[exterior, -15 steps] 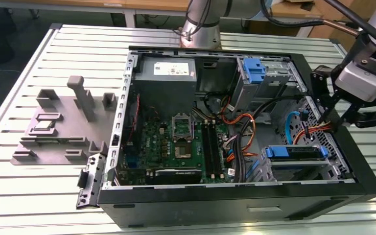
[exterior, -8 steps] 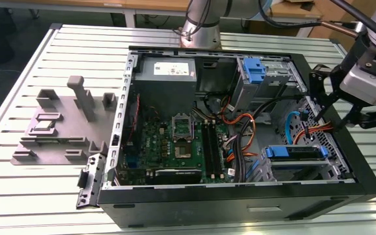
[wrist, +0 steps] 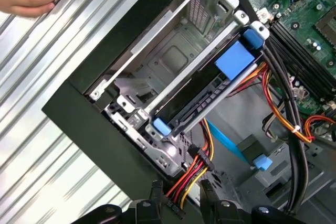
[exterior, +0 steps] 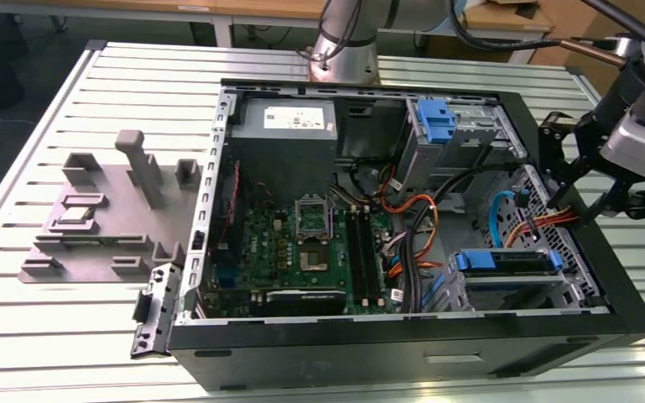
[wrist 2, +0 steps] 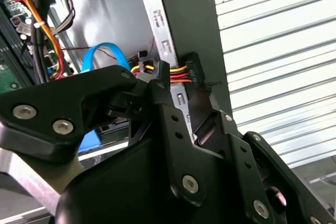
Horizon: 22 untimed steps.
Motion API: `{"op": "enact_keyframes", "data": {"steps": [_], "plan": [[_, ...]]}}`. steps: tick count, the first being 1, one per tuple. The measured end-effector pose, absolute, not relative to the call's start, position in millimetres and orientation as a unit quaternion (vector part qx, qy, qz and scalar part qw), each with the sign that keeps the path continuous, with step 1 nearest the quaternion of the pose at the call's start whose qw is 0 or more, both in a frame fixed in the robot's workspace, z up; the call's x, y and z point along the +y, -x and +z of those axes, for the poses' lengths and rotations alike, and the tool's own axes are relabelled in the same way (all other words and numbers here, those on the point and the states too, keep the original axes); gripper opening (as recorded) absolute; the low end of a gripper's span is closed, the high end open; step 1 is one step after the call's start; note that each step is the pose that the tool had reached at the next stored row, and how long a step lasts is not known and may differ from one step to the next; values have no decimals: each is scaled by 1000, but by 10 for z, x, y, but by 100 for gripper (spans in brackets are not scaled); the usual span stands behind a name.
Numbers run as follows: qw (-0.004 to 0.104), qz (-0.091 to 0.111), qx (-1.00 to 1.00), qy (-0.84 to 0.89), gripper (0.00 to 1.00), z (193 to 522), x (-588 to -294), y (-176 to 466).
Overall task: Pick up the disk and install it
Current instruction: 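Insert the first disk wire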
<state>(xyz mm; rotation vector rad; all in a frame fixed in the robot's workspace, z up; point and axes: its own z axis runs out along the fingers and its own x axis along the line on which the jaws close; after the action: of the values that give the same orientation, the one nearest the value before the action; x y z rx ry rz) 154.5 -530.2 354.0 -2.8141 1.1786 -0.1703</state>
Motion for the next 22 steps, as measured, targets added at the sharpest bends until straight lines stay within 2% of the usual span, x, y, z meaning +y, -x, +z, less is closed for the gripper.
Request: {"op": "enact_keyframes", "data": {"steps": [9, 22], "plan": [[43, -55, 380, 922, 42, 3574, -5302, -1561], [51, -56, 281, 957, 42, 3540, -5304, -1561]]}}
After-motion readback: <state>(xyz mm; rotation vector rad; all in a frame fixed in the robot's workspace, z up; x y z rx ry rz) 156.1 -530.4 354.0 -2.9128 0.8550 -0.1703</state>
